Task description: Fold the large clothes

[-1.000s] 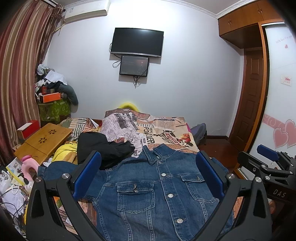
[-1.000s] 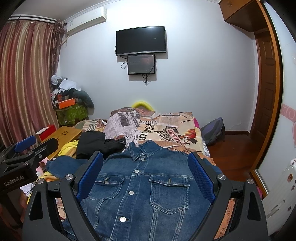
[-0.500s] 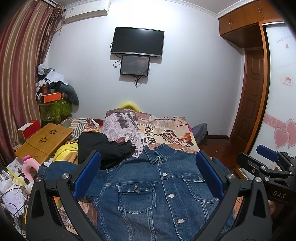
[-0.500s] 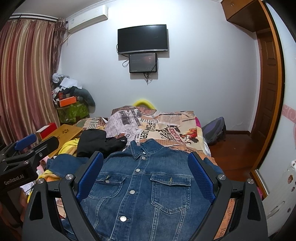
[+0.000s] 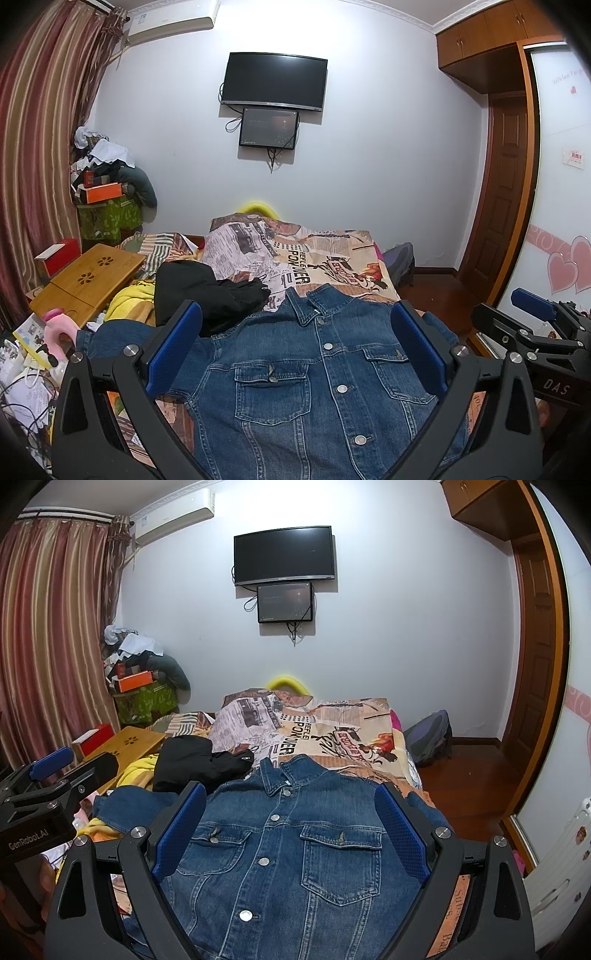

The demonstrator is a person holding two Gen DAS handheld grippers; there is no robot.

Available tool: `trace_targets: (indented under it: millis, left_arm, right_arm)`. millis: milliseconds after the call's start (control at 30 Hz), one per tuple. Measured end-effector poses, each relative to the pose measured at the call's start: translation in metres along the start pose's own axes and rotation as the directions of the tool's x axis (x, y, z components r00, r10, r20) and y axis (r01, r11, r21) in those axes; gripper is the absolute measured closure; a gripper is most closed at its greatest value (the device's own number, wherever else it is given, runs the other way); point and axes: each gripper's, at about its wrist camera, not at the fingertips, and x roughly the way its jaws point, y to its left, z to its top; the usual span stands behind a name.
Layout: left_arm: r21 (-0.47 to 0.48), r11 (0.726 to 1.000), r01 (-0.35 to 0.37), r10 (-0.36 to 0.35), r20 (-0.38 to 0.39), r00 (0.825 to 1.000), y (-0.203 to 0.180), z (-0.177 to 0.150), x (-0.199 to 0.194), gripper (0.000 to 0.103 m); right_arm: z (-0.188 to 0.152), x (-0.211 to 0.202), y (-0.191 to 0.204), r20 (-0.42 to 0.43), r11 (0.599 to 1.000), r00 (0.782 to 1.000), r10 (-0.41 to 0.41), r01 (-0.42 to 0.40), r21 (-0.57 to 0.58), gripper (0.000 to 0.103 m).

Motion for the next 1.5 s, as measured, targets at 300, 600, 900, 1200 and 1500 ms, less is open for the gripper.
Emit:
trace_targets:
  millis: [300, 600, 900, 1200, 1500]
  left_arm:
    - [-0.005, 1.000, 0.002, -0.002, -0.007, 1.000, 0.000, -0.001, 0.002, 0.000]
    - [0.003, 1.000, -0.003, 0.003, -0.014, 1.000, 0.001, 0.000, 0.006, 0.000]
    - [-0.014, 1.000, -0.006, 0.005, -0.023, 1.000, 0.006, -0.001, 0.012, 0.000]
    - [-0.039, 0.996, -0.079, 0.078, -0.030, 0.997, 0.033, 0.000, 0.036, 0.000]
    - [-0.093, 0.958, -0.271, 0.262, -0.093, 0.960, 0.108, -0.003, 0.086, 0.000]
  right_arm:
    - [0.002, 0.003, -0.001, -0.009, 1.000, 1.000, 0.001, -0.001, 0.004, 0.012]
    - [0.002, 0.006, -0.002, -0.014, 1.000, 1.000, 0.002, -0.002, 0.000, 0.012]
    - [0.003, 0.012, -0.003, -0.029, 1.000, 1.000, -0.004, 0.004, 0.009, 0.012]
    - [0.000, 0.032, -0.006, -0.072, 1.000, 0.997, -0.022, 0.022, 0.005, 0.012]
    - [-0.015, 0.088, -0.016, -0.174, 0.998, 0.983, -0.062, 0.067, 0.020, 0.012]
